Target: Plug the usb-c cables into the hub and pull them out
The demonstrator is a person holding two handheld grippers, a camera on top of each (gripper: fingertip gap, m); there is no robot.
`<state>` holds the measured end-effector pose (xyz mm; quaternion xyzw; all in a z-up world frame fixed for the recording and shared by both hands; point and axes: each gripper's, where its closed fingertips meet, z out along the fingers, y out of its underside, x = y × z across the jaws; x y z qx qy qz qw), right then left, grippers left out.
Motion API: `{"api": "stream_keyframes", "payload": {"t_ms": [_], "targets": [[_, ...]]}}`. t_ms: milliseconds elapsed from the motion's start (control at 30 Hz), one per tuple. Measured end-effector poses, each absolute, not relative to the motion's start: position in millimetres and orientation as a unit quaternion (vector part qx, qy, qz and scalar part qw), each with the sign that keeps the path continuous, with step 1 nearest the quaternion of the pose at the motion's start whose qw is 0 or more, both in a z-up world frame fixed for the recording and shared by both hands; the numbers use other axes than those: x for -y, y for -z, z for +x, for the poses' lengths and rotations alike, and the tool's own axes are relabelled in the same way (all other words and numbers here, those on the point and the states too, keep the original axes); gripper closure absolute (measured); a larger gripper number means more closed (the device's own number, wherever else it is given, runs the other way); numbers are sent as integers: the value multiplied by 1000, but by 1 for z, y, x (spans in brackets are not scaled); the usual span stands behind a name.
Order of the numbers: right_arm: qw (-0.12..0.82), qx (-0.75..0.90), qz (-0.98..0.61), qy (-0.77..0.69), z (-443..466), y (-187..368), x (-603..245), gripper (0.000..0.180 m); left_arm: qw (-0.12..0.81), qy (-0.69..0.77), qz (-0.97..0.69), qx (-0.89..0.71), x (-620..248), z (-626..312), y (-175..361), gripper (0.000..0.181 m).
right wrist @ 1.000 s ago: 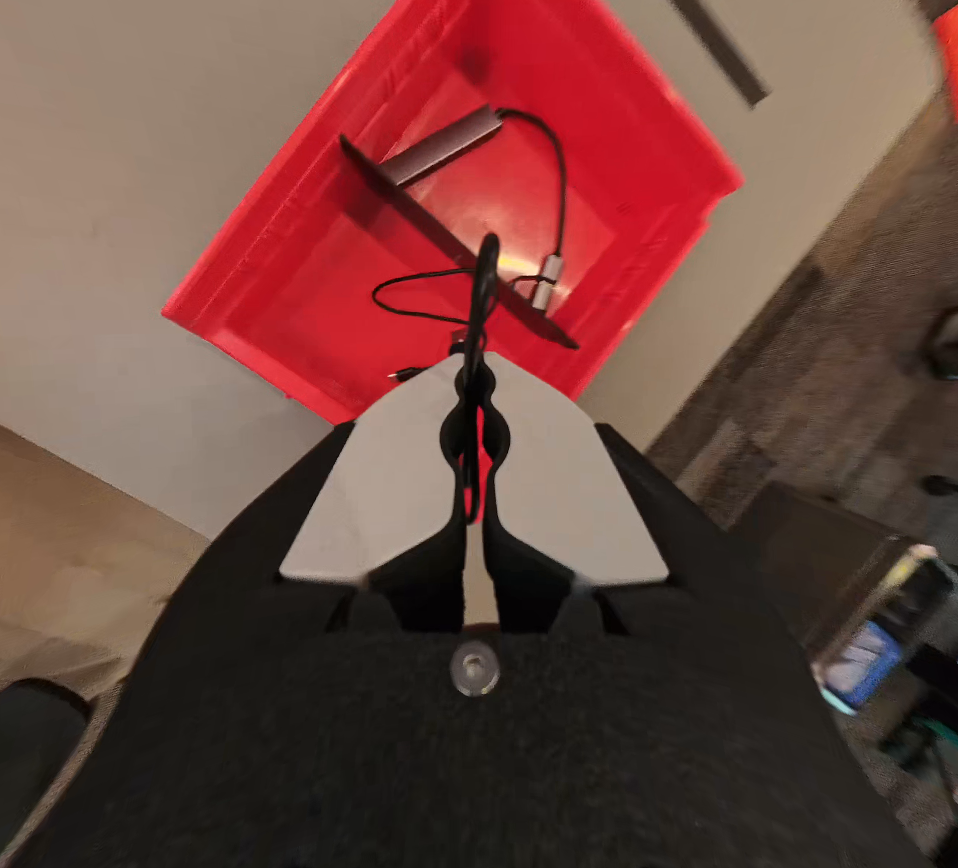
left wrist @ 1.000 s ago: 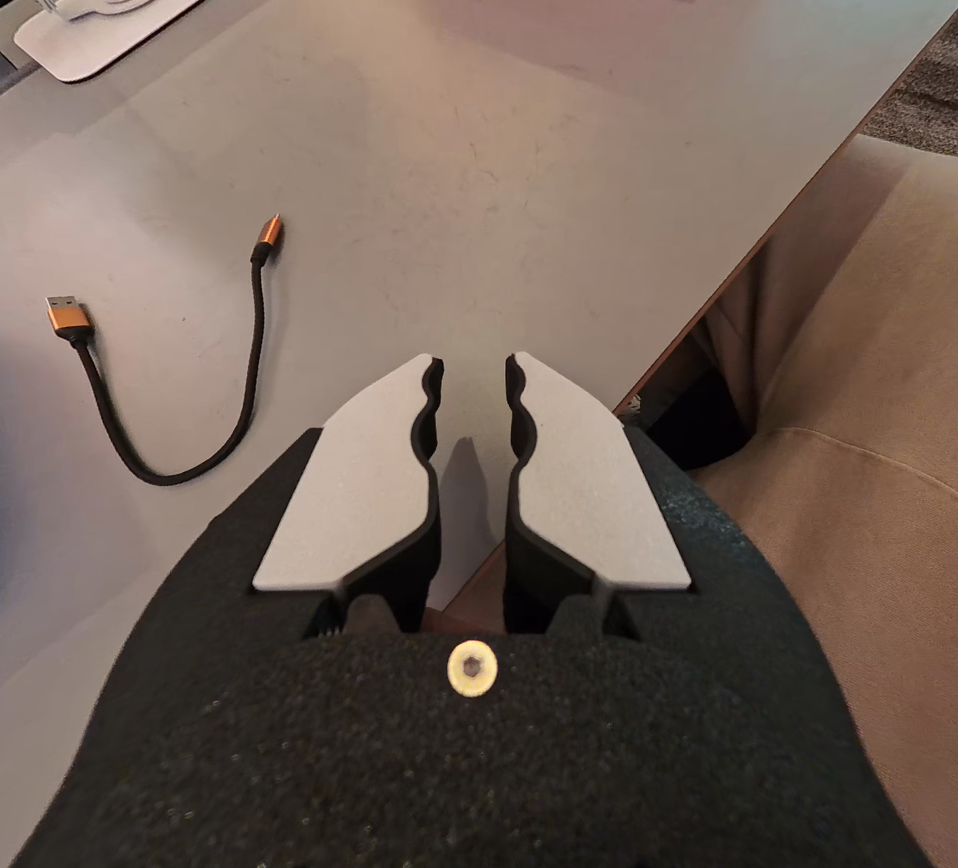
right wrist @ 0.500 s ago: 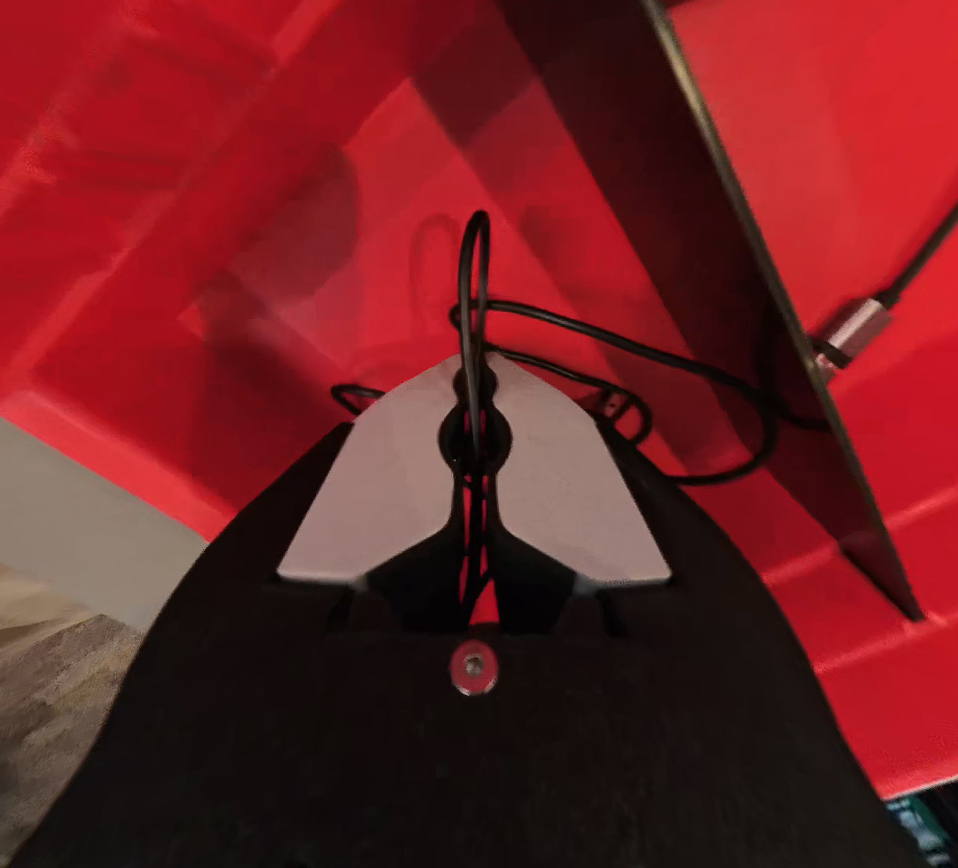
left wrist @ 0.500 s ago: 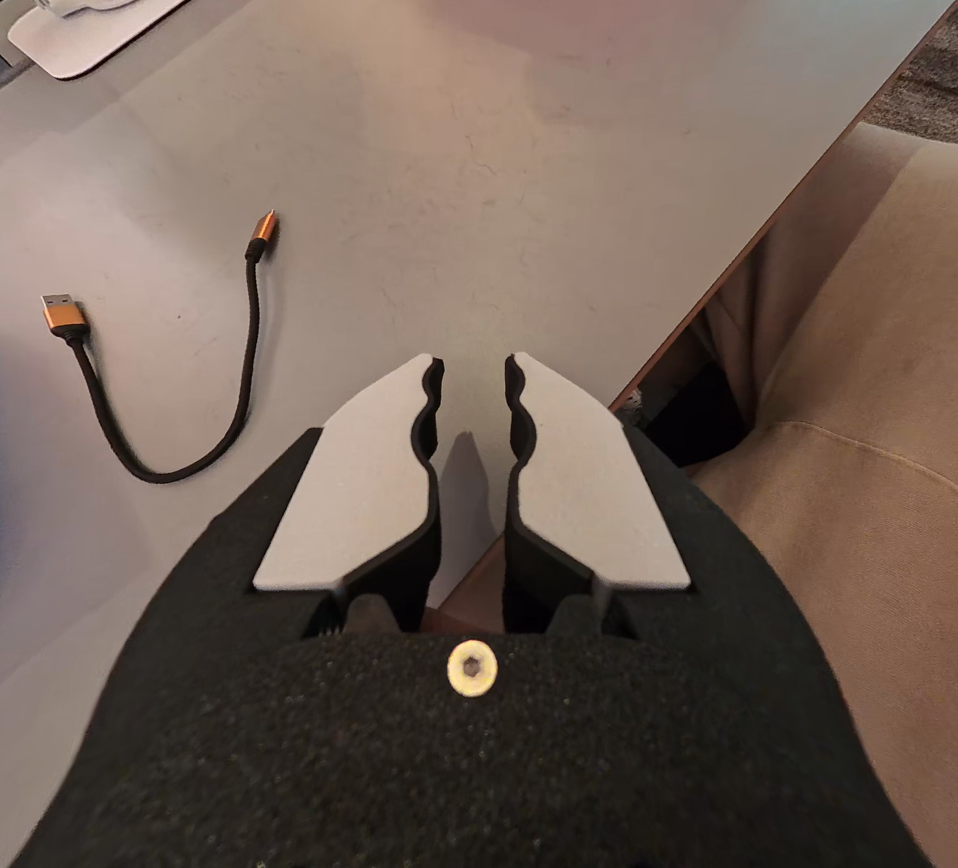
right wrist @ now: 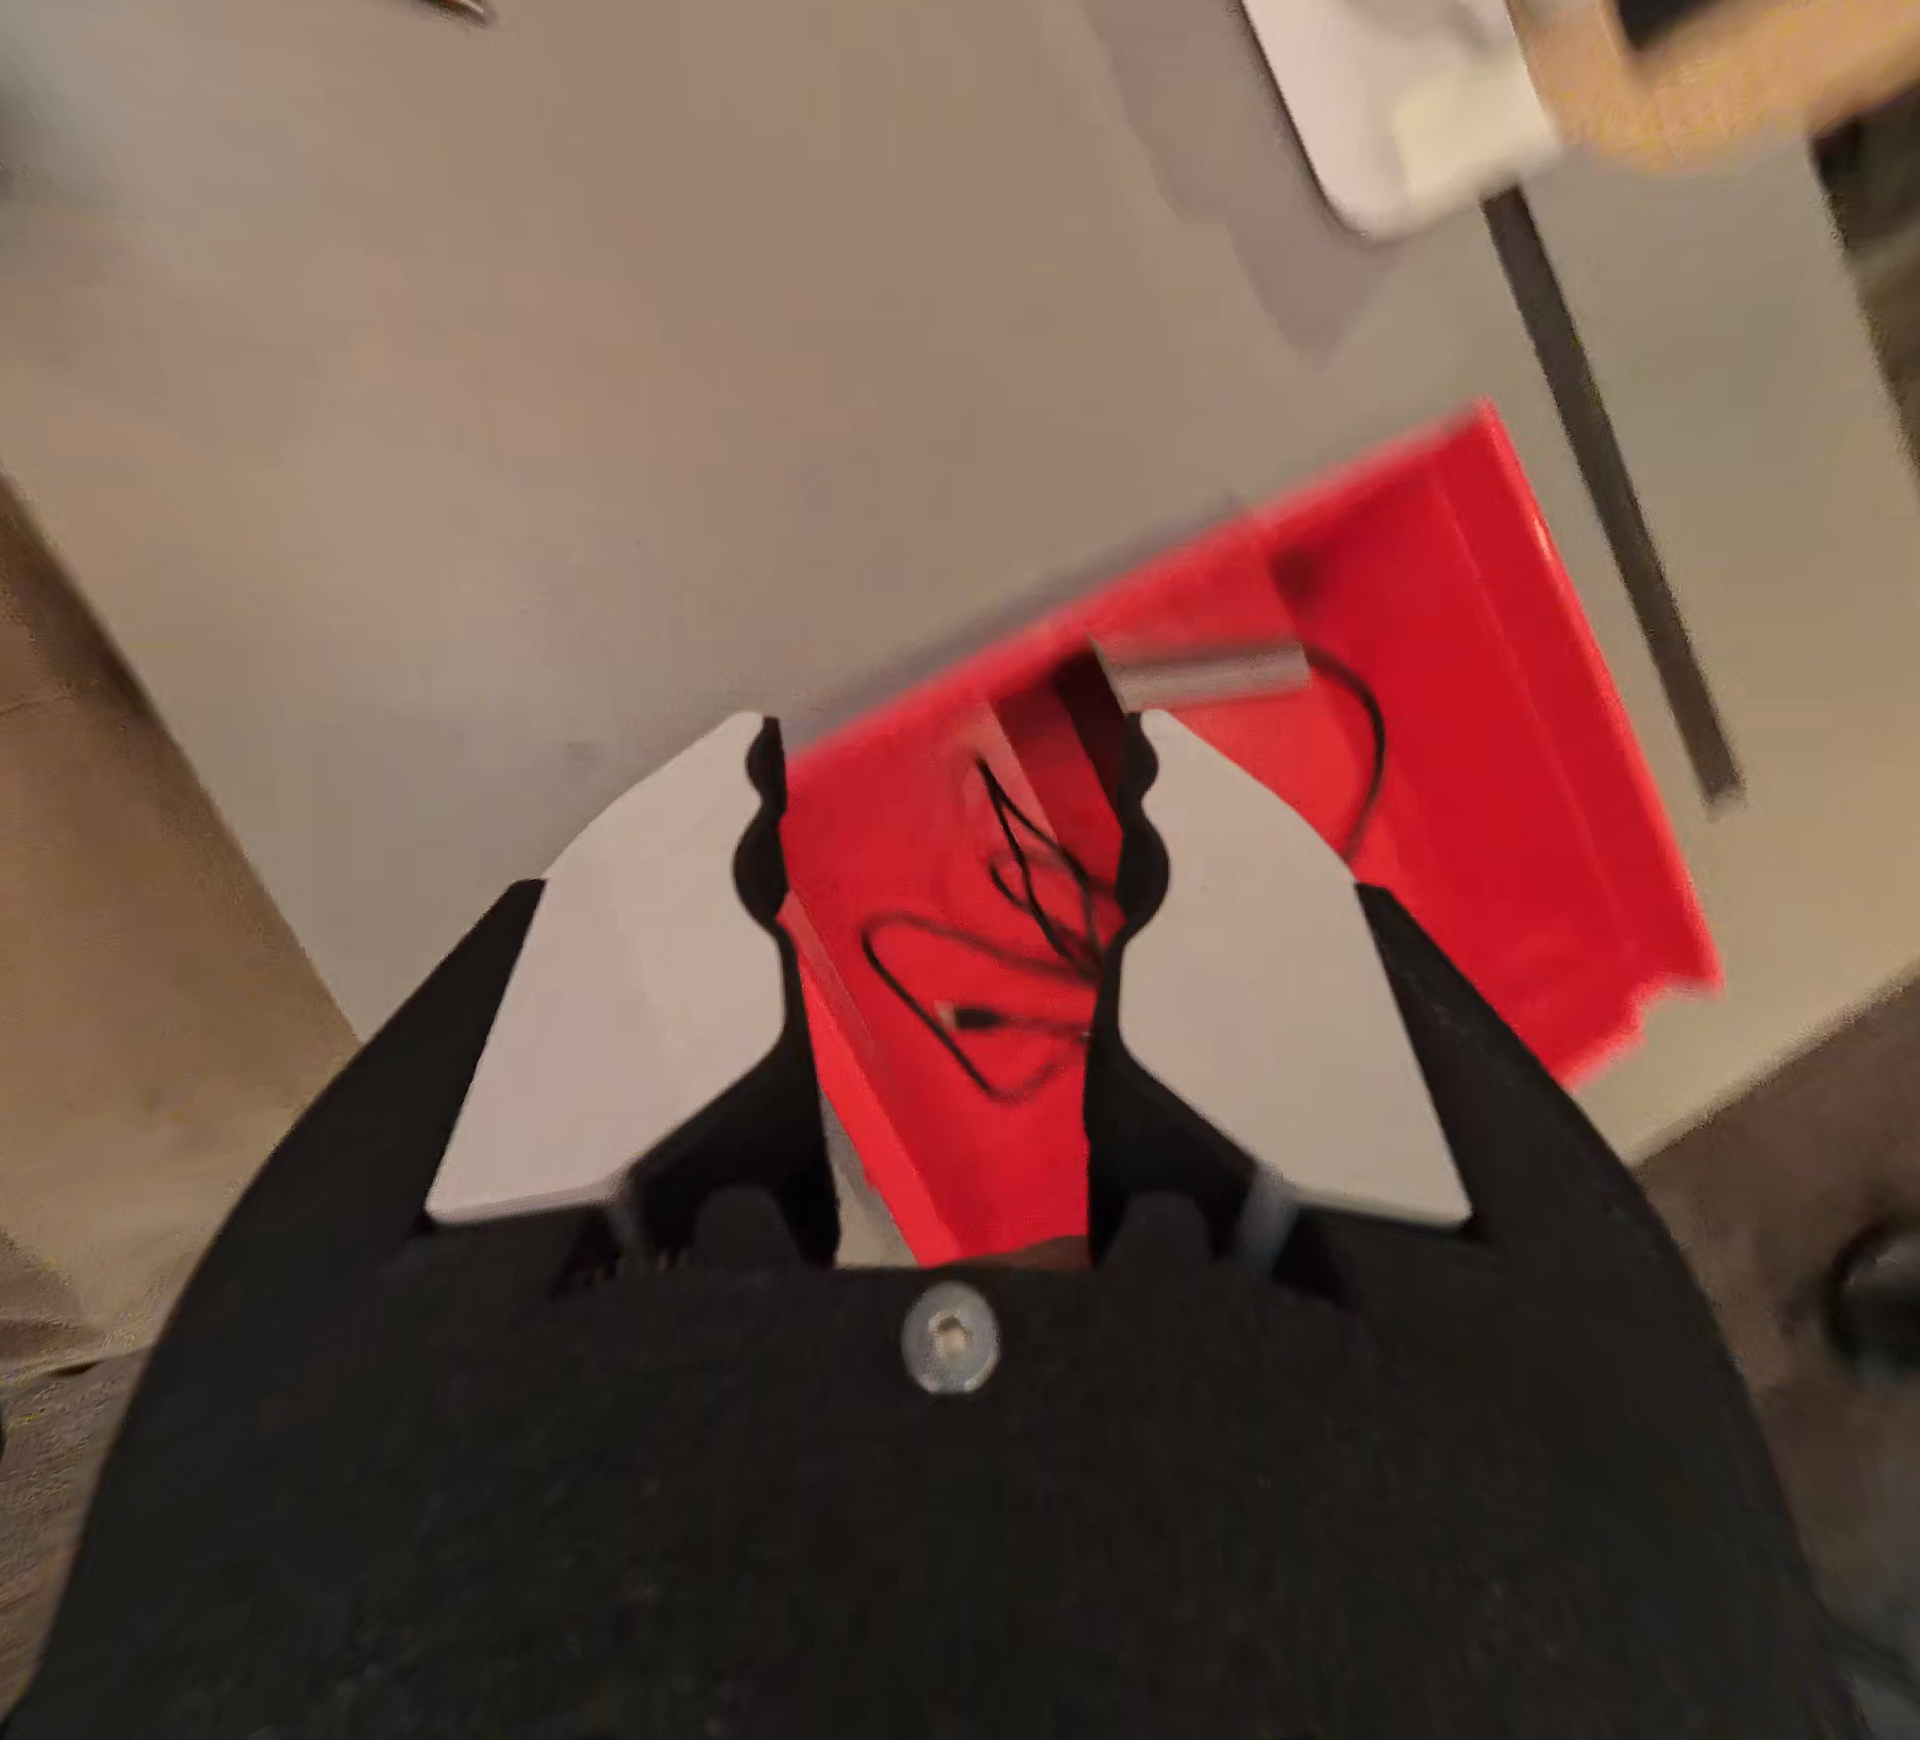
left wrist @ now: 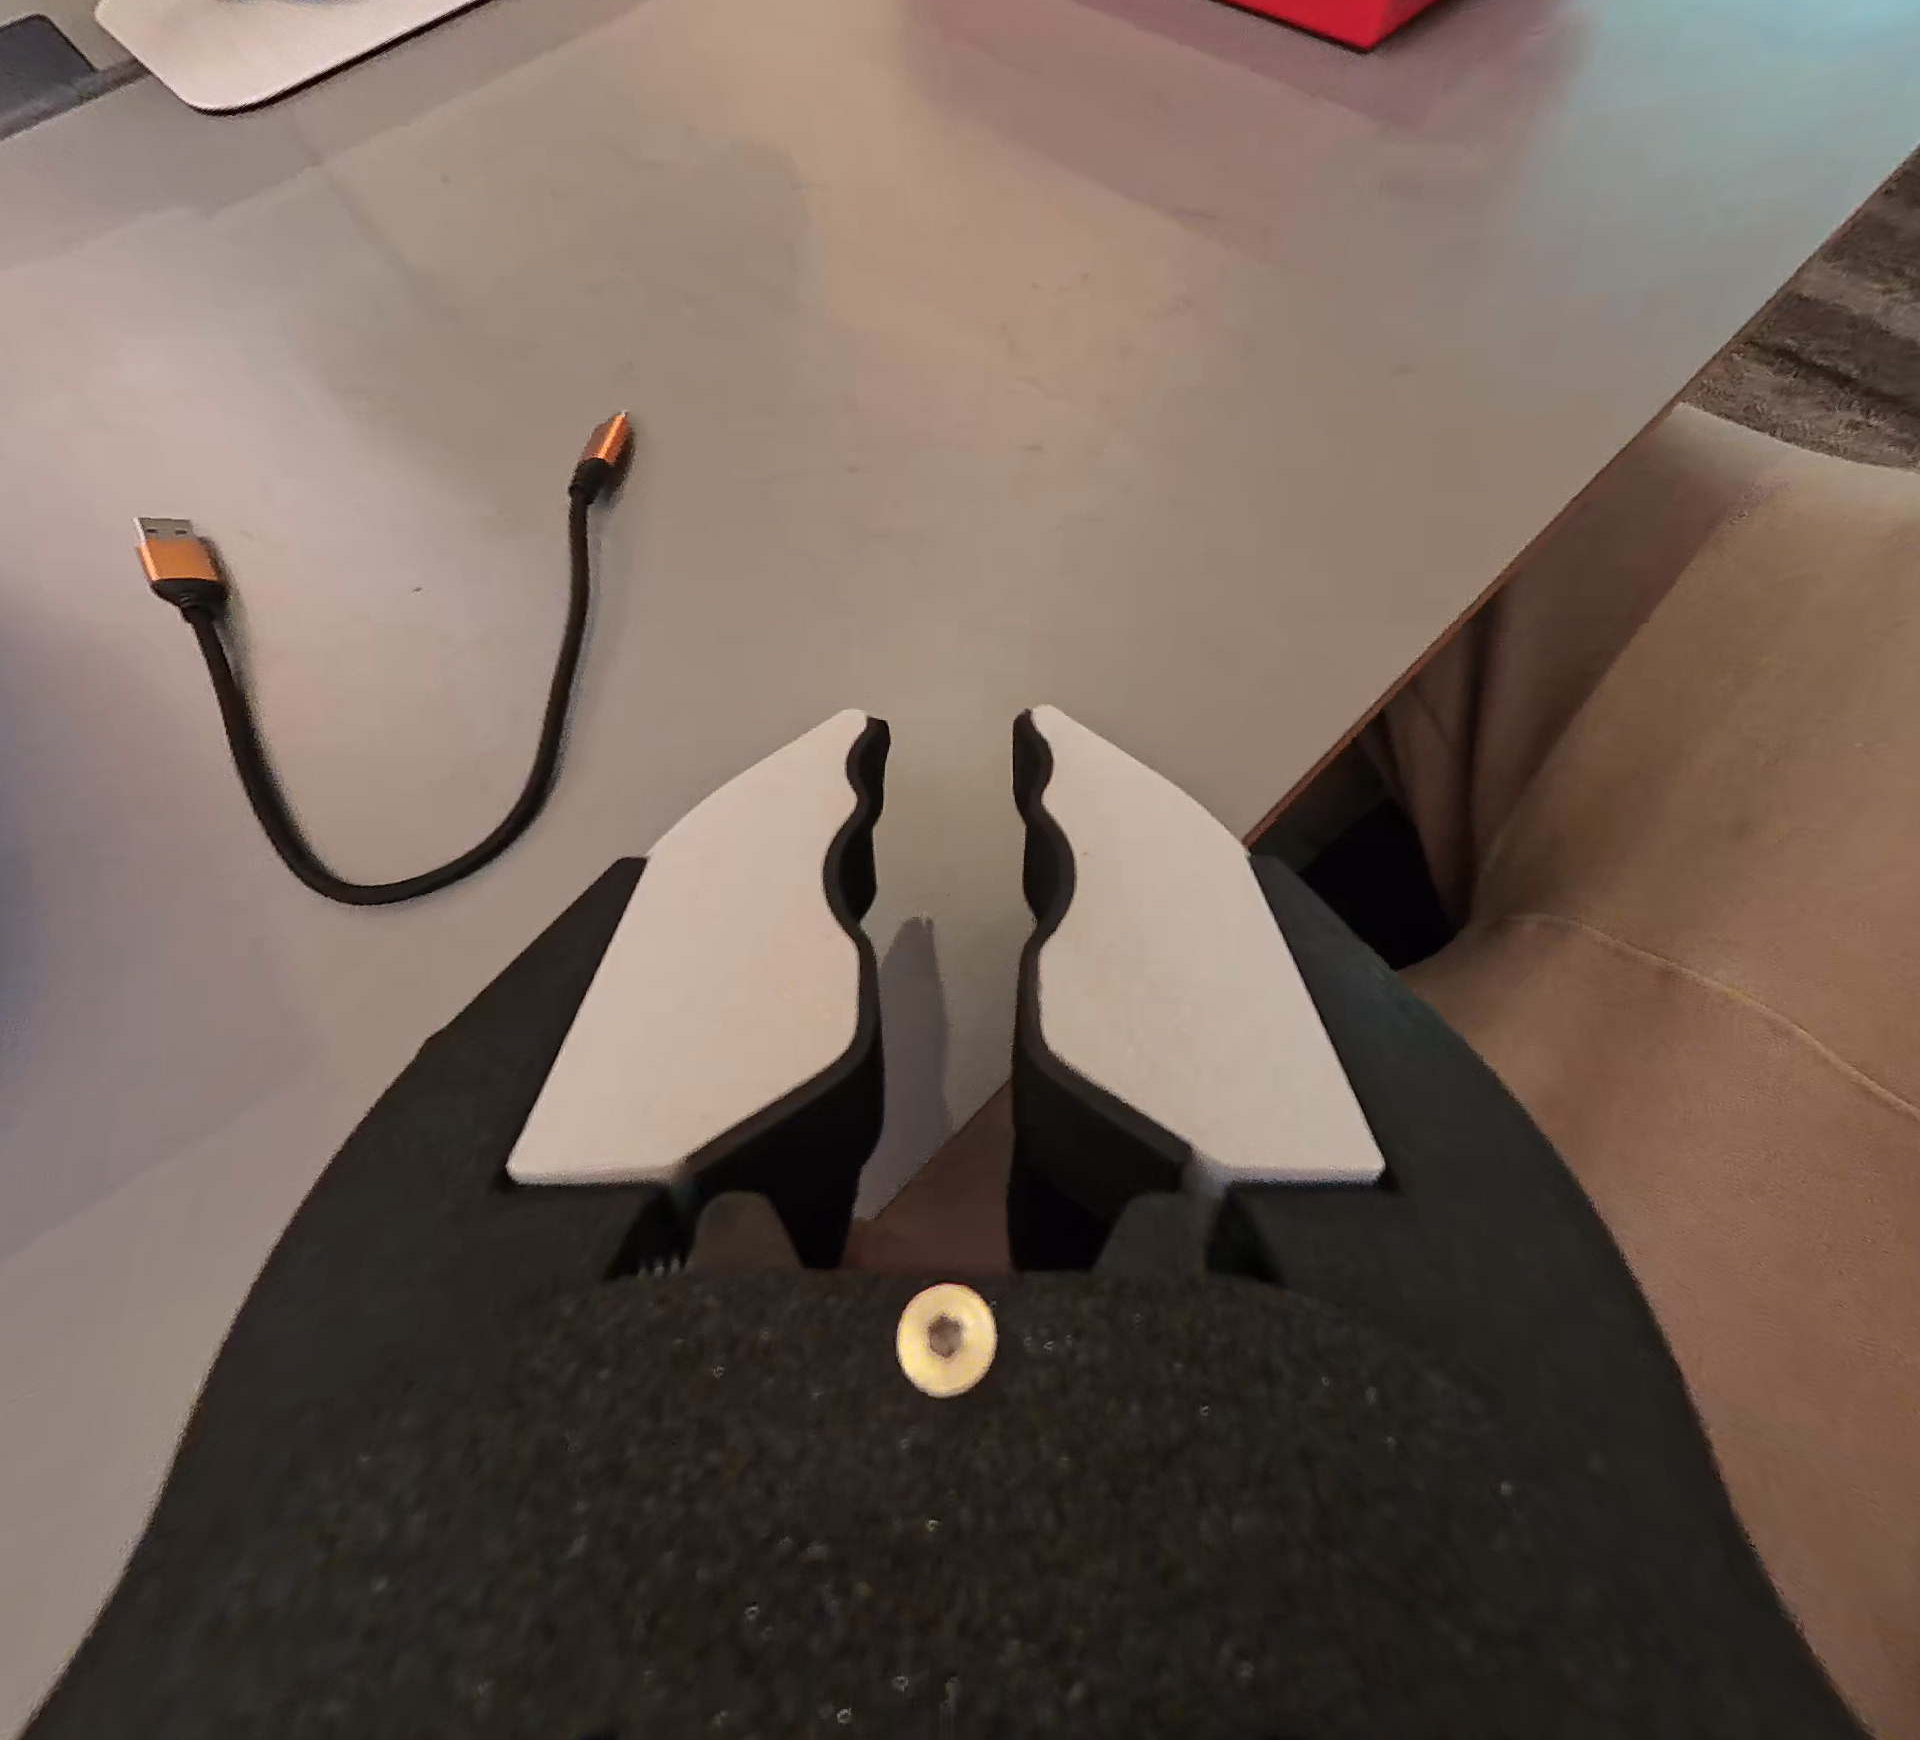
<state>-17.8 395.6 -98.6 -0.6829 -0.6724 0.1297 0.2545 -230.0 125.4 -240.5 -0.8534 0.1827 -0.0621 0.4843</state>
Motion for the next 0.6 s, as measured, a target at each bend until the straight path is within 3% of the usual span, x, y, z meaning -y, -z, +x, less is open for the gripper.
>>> {"api": "stream_keyframes", "payload": {"t_ms": [133,300,600], "targets": [[259,788,-525,-191,-107,111,-298,114,486,55,-857,-162,-128,-240,238,157],[196,914,-331,-129,-213,180,-226,108,494,56,-858,-129,-113,-247,236,157],[103,967,-217,-83,-338,265,-221,102,494,80,-856,-129,-84,-251,239,160]]}}
